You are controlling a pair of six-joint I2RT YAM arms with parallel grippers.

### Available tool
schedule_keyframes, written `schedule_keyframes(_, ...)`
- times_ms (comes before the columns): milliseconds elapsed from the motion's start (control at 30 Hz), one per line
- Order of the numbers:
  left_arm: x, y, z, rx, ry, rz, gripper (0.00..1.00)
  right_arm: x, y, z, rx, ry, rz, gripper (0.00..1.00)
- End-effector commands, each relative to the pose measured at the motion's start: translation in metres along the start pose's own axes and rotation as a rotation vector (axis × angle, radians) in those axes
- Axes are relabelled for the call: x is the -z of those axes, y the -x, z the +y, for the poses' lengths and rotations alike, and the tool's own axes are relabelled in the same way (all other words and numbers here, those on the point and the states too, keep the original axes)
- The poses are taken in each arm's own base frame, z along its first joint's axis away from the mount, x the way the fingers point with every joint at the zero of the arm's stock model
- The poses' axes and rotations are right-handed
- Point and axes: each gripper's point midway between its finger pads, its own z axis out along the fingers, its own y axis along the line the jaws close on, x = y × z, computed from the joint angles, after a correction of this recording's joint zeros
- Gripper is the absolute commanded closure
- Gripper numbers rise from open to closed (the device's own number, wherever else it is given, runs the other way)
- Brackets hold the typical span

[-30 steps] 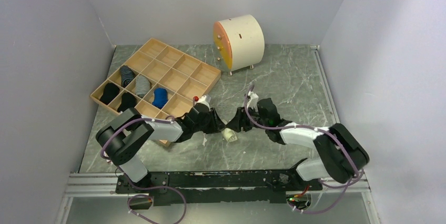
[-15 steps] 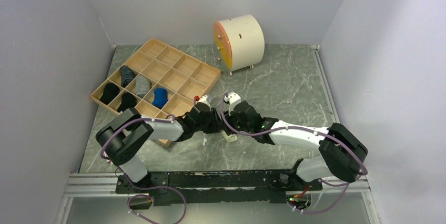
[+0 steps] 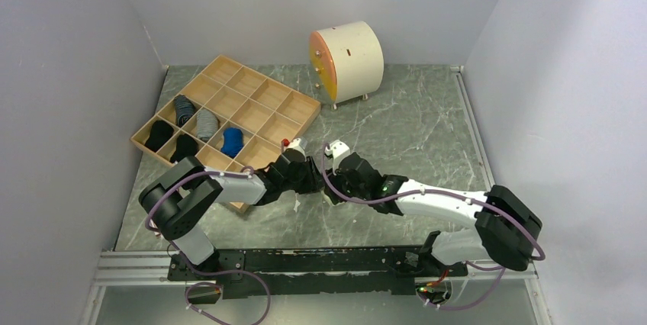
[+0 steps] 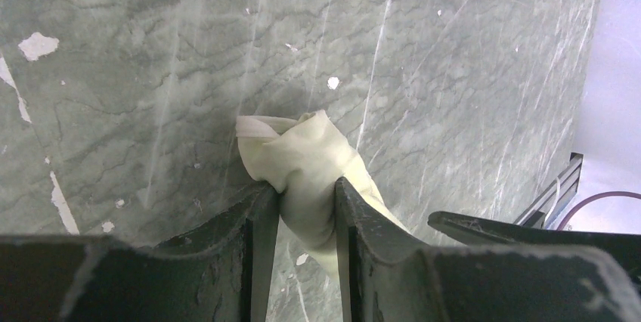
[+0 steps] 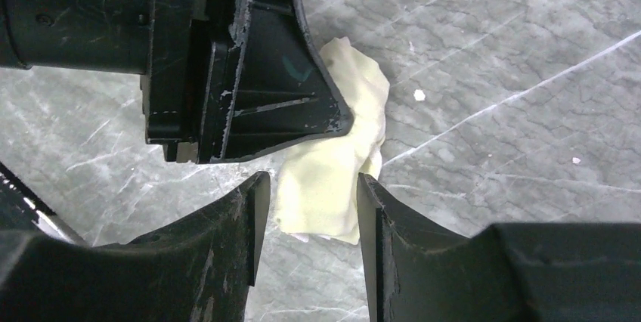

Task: Roll the underwear
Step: Roll the underwear to the center of the board.

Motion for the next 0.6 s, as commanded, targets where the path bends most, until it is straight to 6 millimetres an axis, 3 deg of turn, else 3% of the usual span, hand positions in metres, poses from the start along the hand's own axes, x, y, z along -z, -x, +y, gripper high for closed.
schedule_keyframes(0,0.002,-0.008,0.013,-0.016,0.059,0.025,0.63,0.002,-0.004,0.007,-0.004,0.04,0.012,0.5)
schedule_keyframes(200,0.002,-0.006,0.011,-0.016,0.055,0.022,0.63,-0.015,0.002,0.003,0.033,-0.006,0.027,0.54)
schedule_keyframes(367,0.004,-0.006,0.011,-0.012,0.057,0.017,0.62,-0.022,-0.012,0.001,0.043,-0.009,0.066,0.71)
schedule_keyframes(433,0.006,-0.006,0.01,-0.007,0.052,0.013,0.58,-0.022,-0.018,0.002,0.016,0.002,0.061,0.79)
schedule_keyframes(567,0.008,-0.005,0.003,-0.005,0.012,0.012,0.43,-0.021,-0.032,0.006,-0.101,0.111,0.049,0.84)
